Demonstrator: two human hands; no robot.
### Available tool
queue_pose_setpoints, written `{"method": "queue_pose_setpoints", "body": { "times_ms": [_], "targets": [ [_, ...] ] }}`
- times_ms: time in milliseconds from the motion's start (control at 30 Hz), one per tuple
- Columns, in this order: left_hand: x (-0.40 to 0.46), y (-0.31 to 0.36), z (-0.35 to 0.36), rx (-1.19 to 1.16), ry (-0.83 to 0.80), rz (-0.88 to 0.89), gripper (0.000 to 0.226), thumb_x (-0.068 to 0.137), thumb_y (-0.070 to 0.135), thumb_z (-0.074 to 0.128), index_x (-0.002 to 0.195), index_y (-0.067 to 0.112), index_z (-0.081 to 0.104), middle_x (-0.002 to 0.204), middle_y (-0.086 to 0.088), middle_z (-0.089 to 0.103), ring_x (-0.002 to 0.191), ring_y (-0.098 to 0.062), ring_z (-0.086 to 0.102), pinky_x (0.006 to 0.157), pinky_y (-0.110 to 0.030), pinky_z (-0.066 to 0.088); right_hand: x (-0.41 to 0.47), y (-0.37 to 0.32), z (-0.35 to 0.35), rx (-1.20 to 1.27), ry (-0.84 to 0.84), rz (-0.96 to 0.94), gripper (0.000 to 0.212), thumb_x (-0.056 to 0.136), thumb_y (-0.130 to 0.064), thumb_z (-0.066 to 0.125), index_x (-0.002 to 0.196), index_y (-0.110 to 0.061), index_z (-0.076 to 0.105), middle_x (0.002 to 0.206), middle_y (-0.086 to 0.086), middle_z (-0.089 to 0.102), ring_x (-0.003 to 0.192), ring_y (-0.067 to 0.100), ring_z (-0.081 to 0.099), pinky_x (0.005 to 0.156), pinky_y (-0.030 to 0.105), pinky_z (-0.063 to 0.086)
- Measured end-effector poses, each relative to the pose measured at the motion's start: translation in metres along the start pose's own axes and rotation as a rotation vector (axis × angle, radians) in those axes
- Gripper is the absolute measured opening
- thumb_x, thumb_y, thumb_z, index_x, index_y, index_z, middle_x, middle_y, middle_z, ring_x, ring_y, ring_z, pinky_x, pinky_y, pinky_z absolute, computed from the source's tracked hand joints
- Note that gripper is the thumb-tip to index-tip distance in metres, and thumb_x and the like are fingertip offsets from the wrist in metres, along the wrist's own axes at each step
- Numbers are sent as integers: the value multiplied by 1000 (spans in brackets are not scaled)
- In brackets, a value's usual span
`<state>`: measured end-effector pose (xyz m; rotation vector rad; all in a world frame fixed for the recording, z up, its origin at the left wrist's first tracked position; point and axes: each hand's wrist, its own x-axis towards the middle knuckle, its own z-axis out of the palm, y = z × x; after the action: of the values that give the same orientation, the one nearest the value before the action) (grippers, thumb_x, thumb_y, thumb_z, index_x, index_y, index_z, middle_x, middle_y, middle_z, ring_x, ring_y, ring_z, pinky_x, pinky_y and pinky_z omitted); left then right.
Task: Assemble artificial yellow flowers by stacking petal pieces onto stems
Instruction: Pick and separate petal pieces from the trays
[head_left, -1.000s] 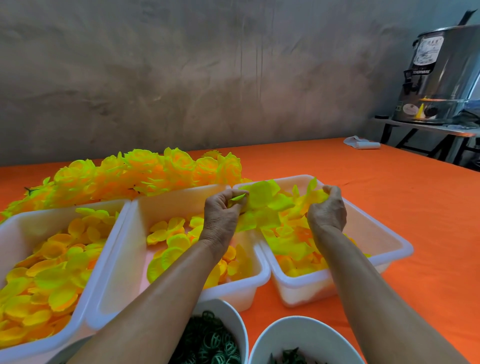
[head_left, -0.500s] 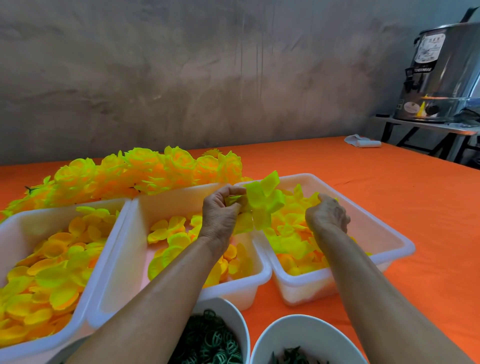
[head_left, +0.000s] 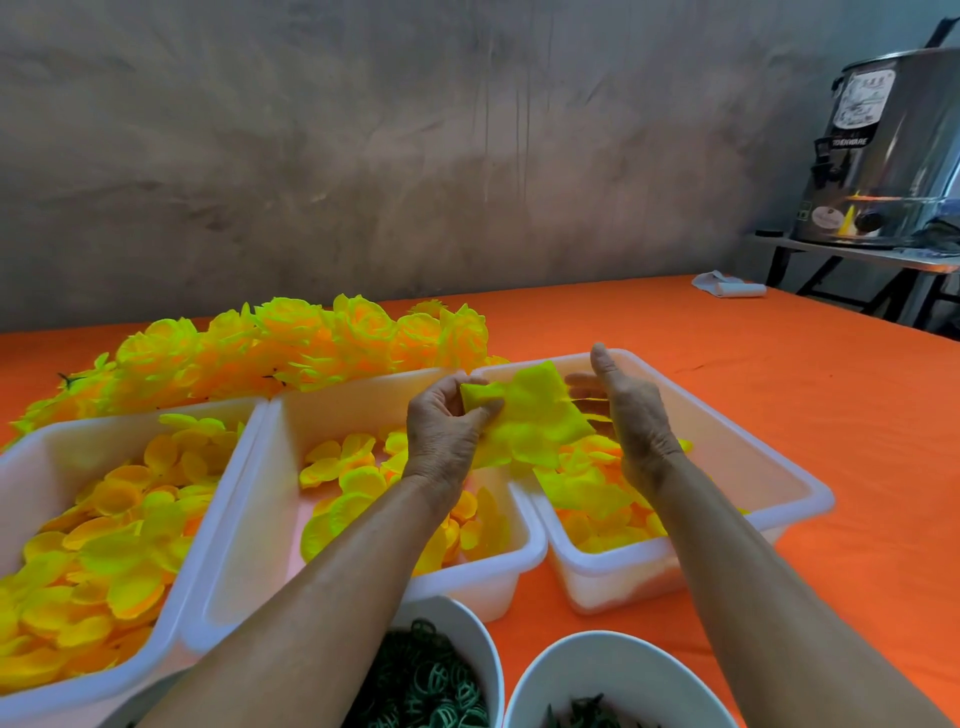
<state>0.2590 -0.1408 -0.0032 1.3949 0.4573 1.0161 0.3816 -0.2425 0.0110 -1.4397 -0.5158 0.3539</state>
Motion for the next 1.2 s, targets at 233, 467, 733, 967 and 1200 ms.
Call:
{"method": "queue_pose_setpoints", "body": {
  "times_ms": [233,467,733,967,1200],
  "targets": [
    [3,-7,0,53,-19,10,9,74,7,75,75,10,67,73,-5,67,68,-16,60,60,-24,52,-7,4,1,23,-411,-36,30,65,-21,78,92,-10,73,82,4,72,69,14,65,58,22,51],
    [0,-3,3,131,-131,-8,40,84,34,65,82,-6,63,60,-6,60,47,-9,55,44,-18,42,-7,3,2,148,-248,-44,14,76,5,68,80,-9,67,52,-7,64,40,2,52,39,12,37],
    [-1,-5,-2,155,-184,-4,13,82,0,68,74,10,63,58,0,59,44,-3,50,44,-15,38,-3,4,-2,204,-251,64,18,77,11,62,75,-7,66,56,-1,67,45,8,58,43,18,44],
    [0,-6,-2,157,-134,-15,18,82,9,70,70,6,57,53,-2,55,39,-2,44,41,-16,36,0,7,-5,203,-263,110,17,76,10,63,83,-6,67,64,2,70,53,13,65,50,23,53],
    [0,-7,-2,169,-86,-24,17,84,13,69,77,1,60,54,-3,55,39,-1,46,40,-17,36,0,7,-4,208,-253,108,21,75,15,61,85,-3,65,67,5,69,59,16,66,57,26,56]
  ]
}}
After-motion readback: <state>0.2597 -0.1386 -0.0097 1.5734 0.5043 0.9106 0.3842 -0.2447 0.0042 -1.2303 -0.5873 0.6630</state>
